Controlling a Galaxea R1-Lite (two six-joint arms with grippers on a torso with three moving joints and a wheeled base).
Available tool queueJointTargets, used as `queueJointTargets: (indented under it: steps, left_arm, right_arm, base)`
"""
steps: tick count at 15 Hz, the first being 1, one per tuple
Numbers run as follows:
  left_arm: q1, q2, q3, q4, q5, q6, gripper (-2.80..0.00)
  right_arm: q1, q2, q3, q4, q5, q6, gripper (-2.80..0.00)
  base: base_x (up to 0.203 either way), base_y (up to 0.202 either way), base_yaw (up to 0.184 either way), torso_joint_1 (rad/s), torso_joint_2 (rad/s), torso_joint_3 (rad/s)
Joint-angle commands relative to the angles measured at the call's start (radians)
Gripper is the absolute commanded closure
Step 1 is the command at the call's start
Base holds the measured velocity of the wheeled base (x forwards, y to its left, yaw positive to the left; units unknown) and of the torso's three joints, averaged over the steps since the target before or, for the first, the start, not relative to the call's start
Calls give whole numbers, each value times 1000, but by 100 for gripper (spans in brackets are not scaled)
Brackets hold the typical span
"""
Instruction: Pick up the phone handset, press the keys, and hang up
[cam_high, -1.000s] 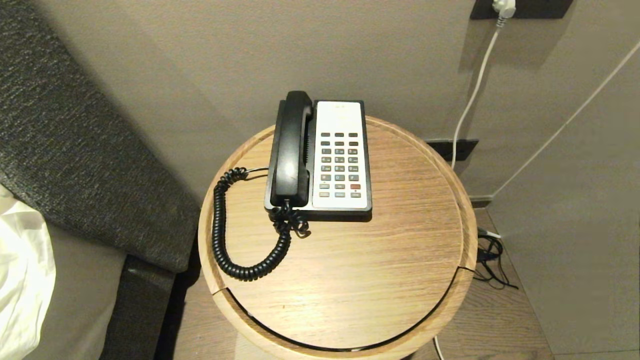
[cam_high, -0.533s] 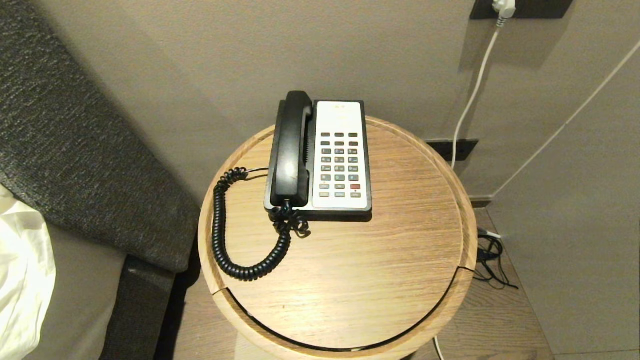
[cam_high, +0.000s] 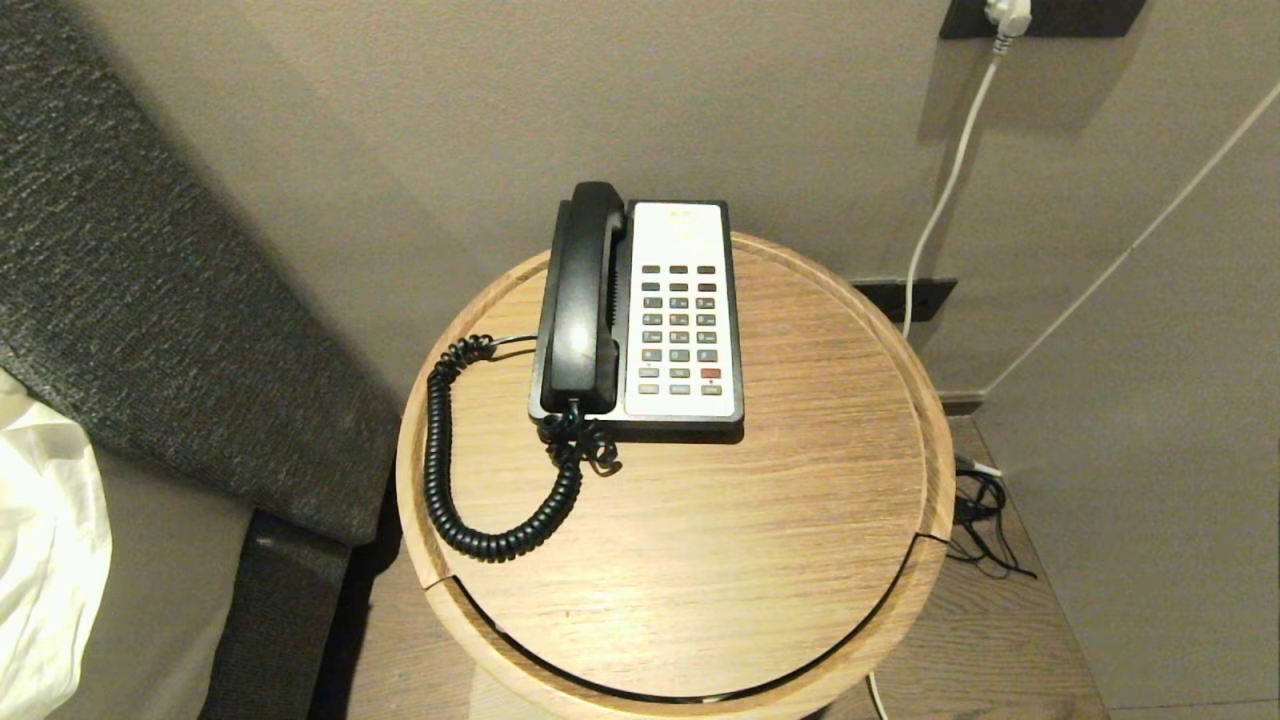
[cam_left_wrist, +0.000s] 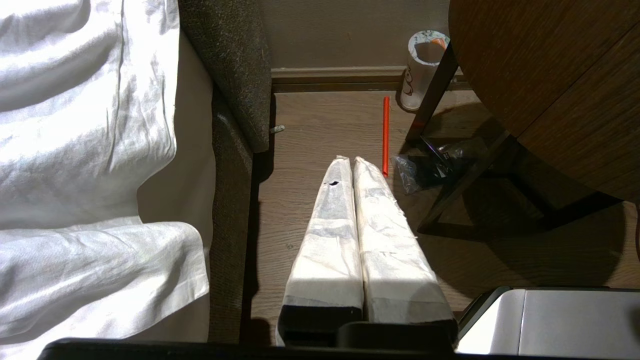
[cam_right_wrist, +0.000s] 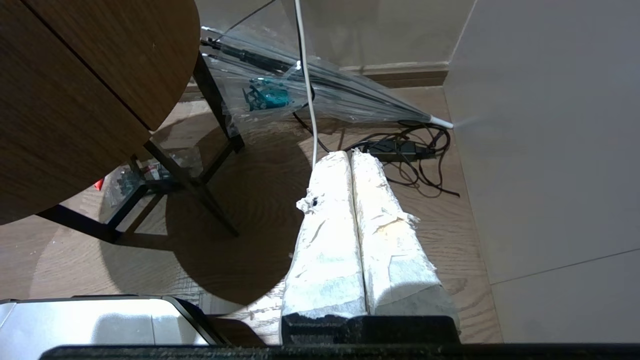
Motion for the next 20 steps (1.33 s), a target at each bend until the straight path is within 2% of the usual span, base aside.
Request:
queueJointTargets:
  steps: [1, 5, 9, 20]
  left_arm:
    - [0, 0, 0, 1, 0, 2, 0]
    - [0, 0, 0, 1, 0, -4, 0]
    - [0, 0, 0, -2, 3, -30, 0]
    - [0, 0, 2, -2, 3, -31, 0]
  right_arm:
    - [0, 2, 0, 0, 0, -1, 0]
    - [0, 2, 0, 0, 0, -1, 0]
    - [0, 2, 0, 0, 0, -1, 0]
    - [0, 2, 0, 0, 0, -1, 0]
  base:
    - [0, 0, 0, 0, 0, 0]
    - [0, 0, 0, -1, 2, 32]
    - [0, 0, 0, 1, 2, 191]
    - [0, 0, 0, 2, -1, 203]
